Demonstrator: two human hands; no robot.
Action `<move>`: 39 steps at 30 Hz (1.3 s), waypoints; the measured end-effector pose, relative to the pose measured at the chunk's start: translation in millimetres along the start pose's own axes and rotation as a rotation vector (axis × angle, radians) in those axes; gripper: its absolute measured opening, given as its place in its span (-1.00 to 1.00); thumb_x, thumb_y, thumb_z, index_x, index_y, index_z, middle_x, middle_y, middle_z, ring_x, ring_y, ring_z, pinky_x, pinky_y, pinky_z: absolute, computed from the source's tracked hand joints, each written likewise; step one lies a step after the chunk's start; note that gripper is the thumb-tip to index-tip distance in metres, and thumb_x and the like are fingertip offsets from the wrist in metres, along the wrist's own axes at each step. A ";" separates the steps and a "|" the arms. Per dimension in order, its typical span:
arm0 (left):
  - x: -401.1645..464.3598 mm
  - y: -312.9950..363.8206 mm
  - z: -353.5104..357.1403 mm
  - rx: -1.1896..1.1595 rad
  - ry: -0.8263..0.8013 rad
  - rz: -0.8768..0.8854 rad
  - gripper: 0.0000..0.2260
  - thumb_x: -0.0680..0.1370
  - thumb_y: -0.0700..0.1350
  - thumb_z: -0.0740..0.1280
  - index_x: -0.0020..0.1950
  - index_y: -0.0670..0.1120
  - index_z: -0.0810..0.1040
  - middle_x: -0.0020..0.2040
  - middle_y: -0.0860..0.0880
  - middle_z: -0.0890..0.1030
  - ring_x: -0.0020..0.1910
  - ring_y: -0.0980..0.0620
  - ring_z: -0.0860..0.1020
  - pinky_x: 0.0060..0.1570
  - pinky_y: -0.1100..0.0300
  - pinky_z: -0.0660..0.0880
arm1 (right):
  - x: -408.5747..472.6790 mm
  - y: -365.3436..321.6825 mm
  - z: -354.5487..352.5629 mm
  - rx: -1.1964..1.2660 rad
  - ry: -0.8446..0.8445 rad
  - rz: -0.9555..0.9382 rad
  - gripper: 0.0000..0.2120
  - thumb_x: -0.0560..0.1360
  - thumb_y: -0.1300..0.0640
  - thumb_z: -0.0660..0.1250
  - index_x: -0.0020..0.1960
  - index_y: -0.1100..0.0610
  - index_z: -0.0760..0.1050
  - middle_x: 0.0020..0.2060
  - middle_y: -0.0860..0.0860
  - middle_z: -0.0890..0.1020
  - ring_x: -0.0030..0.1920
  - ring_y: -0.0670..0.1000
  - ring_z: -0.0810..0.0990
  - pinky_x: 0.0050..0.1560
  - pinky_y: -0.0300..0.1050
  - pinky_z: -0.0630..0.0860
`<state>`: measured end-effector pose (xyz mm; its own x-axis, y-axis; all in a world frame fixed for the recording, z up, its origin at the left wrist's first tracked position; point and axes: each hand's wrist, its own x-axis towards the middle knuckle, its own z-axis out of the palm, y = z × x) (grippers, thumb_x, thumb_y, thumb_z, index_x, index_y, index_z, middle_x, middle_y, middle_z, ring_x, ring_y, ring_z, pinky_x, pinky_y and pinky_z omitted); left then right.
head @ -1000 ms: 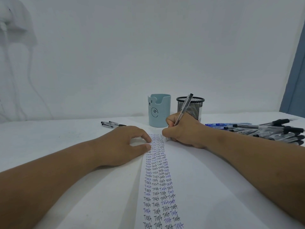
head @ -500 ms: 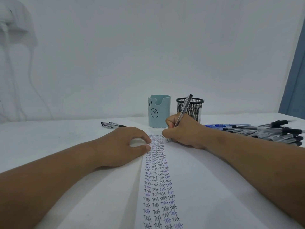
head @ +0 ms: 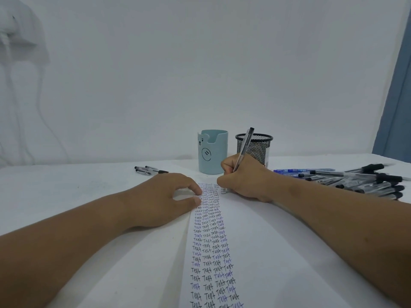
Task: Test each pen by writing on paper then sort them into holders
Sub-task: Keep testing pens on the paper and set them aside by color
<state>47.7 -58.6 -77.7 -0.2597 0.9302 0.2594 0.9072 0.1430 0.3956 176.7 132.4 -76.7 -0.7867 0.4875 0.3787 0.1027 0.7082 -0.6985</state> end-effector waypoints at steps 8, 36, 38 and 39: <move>-0.7 -1.1 -0.1 0.007 -0.002 0.013 -0.76 0.58 0.18 0.31 0.23 0.20 0.56 0.19 0.35 0.52 0.20 0.56 0.28 0.03 0.69 0.21 | 0.0 -6.8 -3.6 0.289 0.196 0.086 -0.48 0.55 -0.16 0.36 -0.36 0.21 0.36 -0.46 0.13 0.44 -0.42 0.06 0.35 -0.39 -0.12 0.29; 0.2 7.1 2.1 -0.071 0.023 -0.077 -0.72 0.61 0.24 0.22 0.12 0.13 0.63 0.13 0.26 0.59 0.18 0.32 0.48 0.27 0.23 0.38 | -10.6 -26.3 -20.5 -0.010 0.148 -0.136 -0.76 0.67 0.04 0.19 -0.04 0.06 0.60 -0.45 -0.15 0.38 -0.44 -0.14 0.30 -0.29 -0.16 0.28; 0.0 7.9 4.8 -0.041 0.057 -0.059 -0.74 0.55 0.28 0.30 0.06 0.15 0.61 0.12 0.25 0.57 0.17 0.31 0.47 0.26 0.22 0.38 | -10.1 -34.1 -35.8 -0.026 0.134 -0.114 -0.73 0.67 0.04 0.20 0.06 0.18 0.60 -0.51 -0.17 0.32 -0.49 -0.14 0.25 -0.39 -0.20 0.25; -0.4 8.0 5.9 -0.021 0.077 -0.042 -0.76 0.52 0.27 0.35 0.05 0.16 0.59 0.13 0.26 0.55 0.18 0.30 0.46 0.27 0.21 0.38 | -10.8 -37.2 -46.3 -0.006 0.129 -0.086 -0.73 0.67 0.04 0.19 0.08 0.17 0.60 -0.52 -0.17 0.31 -0.46 -0.09 0.25 -0.40 -0.20 0.24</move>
<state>57.0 -55.8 -79.8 -0.3230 0.8948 0.3083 0.8878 0.1736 0.4262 209.6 124.5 -26.6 -0.7079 0.4861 0.5124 0.0421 0.7532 -0.6565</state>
